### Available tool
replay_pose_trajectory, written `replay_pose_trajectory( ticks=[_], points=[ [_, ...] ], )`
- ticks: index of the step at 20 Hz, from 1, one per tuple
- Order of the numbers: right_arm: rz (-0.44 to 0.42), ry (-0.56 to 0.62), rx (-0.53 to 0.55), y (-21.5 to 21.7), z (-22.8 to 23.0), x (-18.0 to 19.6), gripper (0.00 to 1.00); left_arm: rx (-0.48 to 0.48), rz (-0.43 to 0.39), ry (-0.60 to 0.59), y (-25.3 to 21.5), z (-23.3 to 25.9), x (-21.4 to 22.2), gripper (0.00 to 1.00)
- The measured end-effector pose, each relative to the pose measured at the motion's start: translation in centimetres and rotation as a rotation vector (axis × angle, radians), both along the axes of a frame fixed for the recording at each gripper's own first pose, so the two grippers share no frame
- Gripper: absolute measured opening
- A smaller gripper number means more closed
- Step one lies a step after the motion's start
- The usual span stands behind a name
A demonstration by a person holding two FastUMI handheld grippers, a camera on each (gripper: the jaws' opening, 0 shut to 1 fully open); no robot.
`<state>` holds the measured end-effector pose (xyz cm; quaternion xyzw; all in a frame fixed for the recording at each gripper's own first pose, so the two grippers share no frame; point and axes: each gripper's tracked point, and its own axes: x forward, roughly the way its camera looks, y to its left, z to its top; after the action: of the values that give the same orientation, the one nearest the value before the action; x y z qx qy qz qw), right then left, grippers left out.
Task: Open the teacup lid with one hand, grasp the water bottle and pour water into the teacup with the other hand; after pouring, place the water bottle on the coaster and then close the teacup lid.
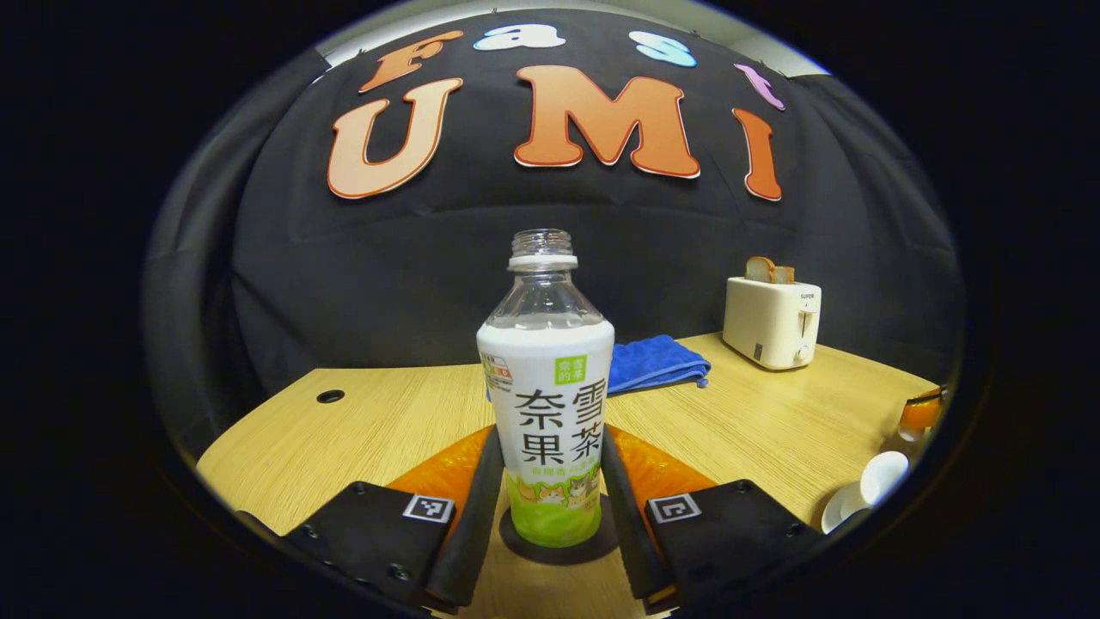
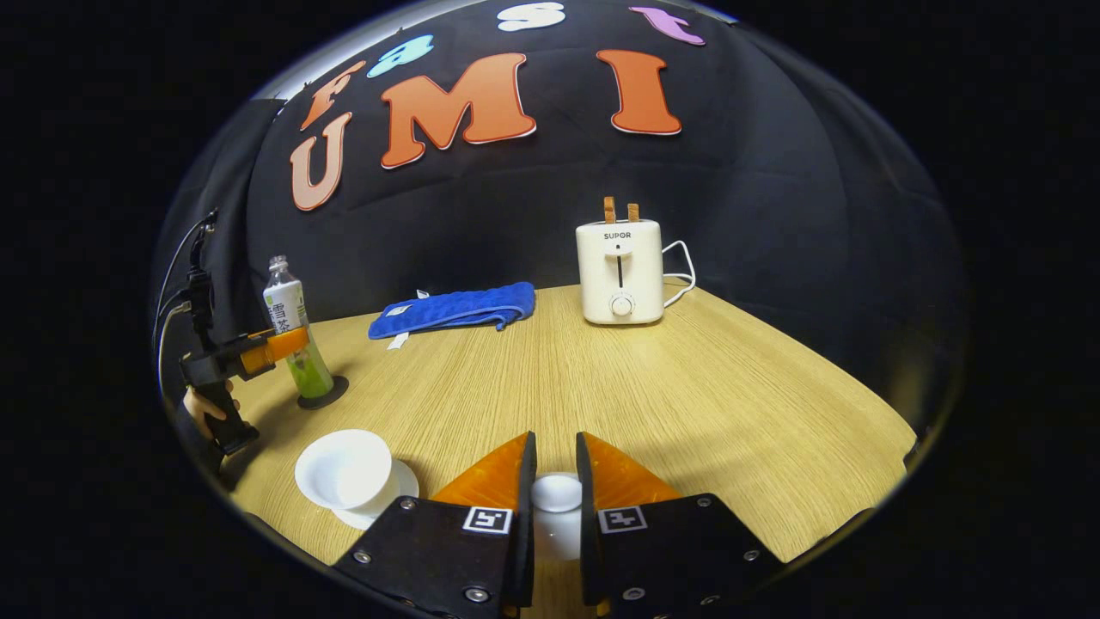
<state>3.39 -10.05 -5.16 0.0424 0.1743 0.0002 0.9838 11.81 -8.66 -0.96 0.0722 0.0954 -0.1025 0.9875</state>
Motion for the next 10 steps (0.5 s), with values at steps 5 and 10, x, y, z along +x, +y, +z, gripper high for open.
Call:
replay_pose_trajectory(
  ticks=[5, 10],
  points=[
    [-0.006, -0.003, 0.006, -0.01, 0.00, 0.01, 0.22, -0.015, 0.011, -0.010, 0.14, -0.16, -0.36, 0.68],
    [-0.007, -0.006, 0.009, 0.02, 0.02, -0.02, 0.22, 0.000, 0.011, 0.003, -0.12, -0.85, -0.31, 0.70]
  ],
)
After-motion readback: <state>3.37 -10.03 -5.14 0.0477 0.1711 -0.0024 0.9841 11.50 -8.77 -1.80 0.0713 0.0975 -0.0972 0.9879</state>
